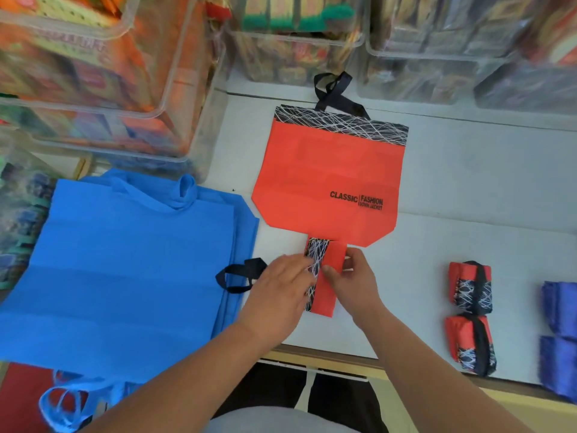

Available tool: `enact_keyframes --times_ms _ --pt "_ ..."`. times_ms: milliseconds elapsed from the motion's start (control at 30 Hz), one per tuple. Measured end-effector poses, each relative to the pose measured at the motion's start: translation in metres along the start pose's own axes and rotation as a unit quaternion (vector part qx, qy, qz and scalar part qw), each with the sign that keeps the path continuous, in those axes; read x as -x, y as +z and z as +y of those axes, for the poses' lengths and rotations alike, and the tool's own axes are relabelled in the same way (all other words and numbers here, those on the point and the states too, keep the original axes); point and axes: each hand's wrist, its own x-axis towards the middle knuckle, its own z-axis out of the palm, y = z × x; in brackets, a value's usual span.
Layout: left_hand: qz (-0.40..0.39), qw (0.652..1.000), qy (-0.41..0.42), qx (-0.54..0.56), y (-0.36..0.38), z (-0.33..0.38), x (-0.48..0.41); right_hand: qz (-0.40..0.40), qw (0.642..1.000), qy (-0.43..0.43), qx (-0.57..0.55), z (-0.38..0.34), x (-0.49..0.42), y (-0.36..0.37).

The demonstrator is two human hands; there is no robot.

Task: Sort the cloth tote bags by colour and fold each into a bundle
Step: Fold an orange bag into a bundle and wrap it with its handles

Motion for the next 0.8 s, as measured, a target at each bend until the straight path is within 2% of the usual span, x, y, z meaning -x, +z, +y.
enact_keyframes --times_ms 100,233,333,533,633,700,800 --pt "-0.145 0.989 -0.01 -0.003 0.017 -0.012 0.007 -0.015 0.999 -0.024 0.035 -0.001 -0.014 -0.004" --pt "-0.203 0.979 -0.01 -0.014 0.027 -0.024 0.01 -0.043 0.989 -0.065 0.123 -0.007 -0.031 -0.004" --pt "-0.199 0.98 -0.012 -0.005 0.034 -0.03 0.013 -0.041 0.988 -0.057 0.134 -0.003 -0.051 -0.006" --pt "-0.113 0.993 0.028 0.0 0.046 -0.046 0.013 0.023 0.974 -0.048 0.222 -0.005 -0.058 0.002" --pt "-0.072 0.996 0.059 -0.002 0.042 -0.045 0.012 0.029 0.972 -0.038 0.231 -0.008 -0.059 0.003" --pt "-0.085 0.995 0.027 0.049 0.032 -0.04 0.004 0.017 0.978 -0.021 0.208 -0.008 -0.057 0.001" --pt "-0.135 0.984 -0.074 0.089 0.015 -0.032 -0.014 -0.031 0.993 -0.009 0.116 -0.009 -0.048 -0.002"
